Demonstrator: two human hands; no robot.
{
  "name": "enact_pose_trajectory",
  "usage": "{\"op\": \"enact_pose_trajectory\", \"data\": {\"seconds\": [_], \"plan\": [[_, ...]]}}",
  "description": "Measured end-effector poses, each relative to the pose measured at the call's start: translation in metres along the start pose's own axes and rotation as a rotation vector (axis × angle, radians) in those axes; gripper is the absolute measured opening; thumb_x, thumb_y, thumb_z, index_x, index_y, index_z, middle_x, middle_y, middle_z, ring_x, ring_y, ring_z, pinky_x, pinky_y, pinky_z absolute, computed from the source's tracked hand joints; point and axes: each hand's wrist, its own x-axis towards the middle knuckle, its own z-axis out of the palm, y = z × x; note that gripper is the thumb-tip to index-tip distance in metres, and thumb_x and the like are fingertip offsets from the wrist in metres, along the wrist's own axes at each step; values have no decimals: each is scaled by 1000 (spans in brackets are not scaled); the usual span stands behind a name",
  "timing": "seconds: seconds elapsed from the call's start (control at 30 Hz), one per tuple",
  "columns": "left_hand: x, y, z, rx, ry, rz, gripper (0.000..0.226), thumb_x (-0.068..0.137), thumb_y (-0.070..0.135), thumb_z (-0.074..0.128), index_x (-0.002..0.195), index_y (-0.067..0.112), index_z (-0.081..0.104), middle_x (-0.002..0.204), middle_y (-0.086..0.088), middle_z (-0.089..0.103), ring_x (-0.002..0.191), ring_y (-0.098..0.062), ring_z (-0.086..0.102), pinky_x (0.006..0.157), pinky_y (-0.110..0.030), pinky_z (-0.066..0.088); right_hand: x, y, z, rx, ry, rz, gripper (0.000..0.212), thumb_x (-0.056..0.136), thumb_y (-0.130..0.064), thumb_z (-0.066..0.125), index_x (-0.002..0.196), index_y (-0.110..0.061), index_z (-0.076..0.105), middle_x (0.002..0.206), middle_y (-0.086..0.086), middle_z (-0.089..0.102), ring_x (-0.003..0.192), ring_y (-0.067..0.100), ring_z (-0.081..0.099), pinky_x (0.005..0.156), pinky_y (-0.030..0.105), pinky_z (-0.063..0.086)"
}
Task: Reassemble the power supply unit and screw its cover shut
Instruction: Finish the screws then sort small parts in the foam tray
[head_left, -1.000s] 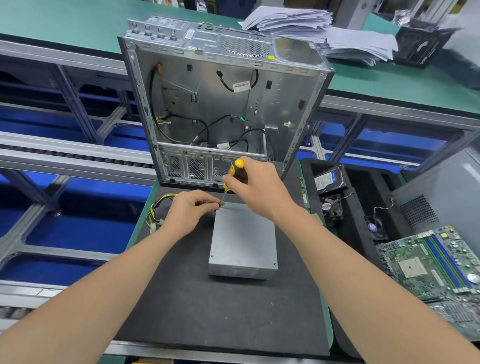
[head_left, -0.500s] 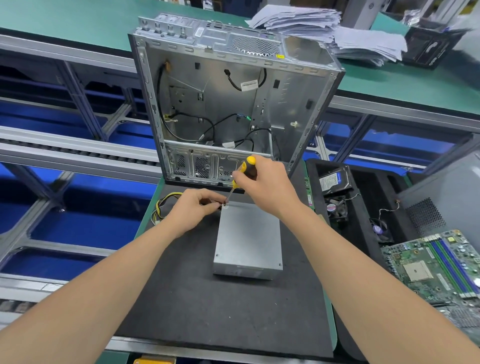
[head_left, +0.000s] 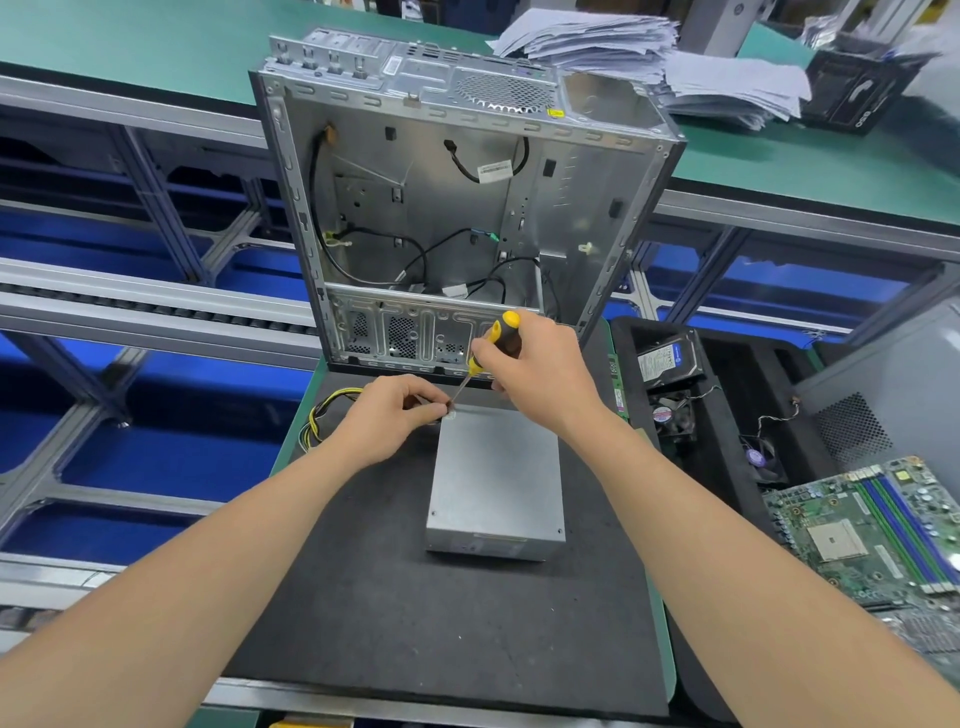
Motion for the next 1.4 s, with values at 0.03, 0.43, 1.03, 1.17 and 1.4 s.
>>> {"op": "enact_pose_trajectory", "data": {"seconds": [0.03, 0.43, 1.03, 1.17, 1.4], "plan": [[0, -1, 1, 3, 14, -5, 19, 93, 24, 75, 88, 42, 73, 85, 24, 74, 78, 5, 66, 71, -20, 46, 0, 0, 0, 2, -4, -1, 26, 99, -35, 63, 86, -12, 65, 78, 5, 71, 76, 26, 72, 76, 49, 61], [1, -8, 4, -9, 65, -3, 24, 89, 21, 80, 84, 44, 75, 85, 22, 75, 82, -2, 68, 78, -28, 51, 7, 2, -4, -39, -128, -90, 17, 96, -30, 62, 89, -16, 69, 80, -5, 70, 79, 17, 67, 75, 44, 60], [-2, 4, -12, -155, -87, -60, 14, 86, 25, 83, 99, 30, 84, 99, 13, 79, 100, -7, 71, 100, -36, 55, 14, -4, 1, -23, -203, -149, 17, 100, -31, 66, 93, -16, 67, 82, -6, 74, 79, 12, 71, 80, 37, 61], [-1, 7, -12, -188, -98, -96, 15, 85, 22, 84, 99, 27, 84, 99, 11, 80, 103, -11, 72, 102, -38, 53, 17, -7, -1, -111, -248, -200, 18, 100, -29, 66, 91, -14, 67, 81, -8, 70, 78, 11, 66, 69, 25, 50], [-5, 7, -10, -125, -66, -86, 12, 86, 30, 83, 96, 36, 83, 88, 14, 78, 83, -1, 68, 79, -25, 49, 13, -7, 1, -57, -152, -113, 24, 96, -36, 72, 88, -15, 66, 81, 1, 74, 81, 22, 72, 80, 45, 60]]}}
